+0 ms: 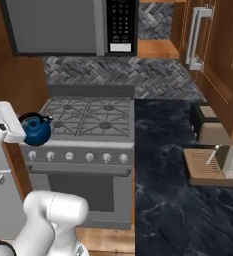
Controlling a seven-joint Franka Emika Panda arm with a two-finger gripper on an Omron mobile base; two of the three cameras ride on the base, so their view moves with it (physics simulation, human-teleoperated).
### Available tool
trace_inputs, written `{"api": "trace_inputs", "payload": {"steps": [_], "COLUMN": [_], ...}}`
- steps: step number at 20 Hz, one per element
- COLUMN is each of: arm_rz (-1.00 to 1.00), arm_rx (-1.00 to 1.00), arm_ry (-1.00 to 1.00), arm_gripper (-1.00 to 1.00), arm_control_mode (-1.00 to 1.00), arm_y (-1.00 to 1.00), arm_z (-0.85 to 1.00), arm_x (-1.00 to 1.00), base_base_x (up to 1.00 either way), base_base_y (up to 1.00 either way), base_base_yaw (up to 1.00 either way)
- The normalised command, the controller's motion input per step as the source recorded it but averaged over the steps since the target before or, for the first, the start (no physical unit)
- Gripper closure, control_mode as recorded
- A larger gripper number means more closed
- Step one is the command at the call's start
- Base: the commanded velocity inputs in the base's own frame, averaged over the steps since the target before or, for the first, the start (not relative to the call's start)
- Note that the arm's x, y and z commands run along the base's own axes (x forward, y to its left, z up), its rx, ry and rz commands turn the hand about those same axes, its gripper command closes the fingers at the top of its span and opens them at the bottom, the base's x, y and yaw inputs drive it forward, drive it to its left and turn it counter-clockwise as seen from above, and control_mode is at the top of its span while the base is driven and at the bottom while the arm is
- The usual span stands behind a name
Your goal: The kettle is done boiling. Turn off the stove, then wait for 300 timesteps before moving the kettle to the dining table.
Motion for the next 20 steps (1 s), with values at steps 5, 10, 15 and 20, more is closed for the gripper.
{"api": "trace_inputs", "payload": {"steps": [5,10,15,20], "arm_rz": [0.00,0.00,0.00,0.00], "arm_rx": [0.00,0.00,0.00,0.00], "arm_ry": [0.00,0.00,0.00,0.00], "arm_gripper": [1.00,1.00,1.00,1.00], "arm_control_mode": [1.00,1.00,1.00,1.00], "arm_y": [0.00,0.00,0.00,0.00], "arm_z": [0.00,0.00,0.00,0.00], "arm_x": [0.00,0.00,0.00,0.00], "base_base_x": [-0.70,-0.41,-0.35,-0.47], "base_base_y": [0.43,0.56,0.53,0.32], "base_base_yaw": [-0.37,-0.47,-0.49,-0.54]}}
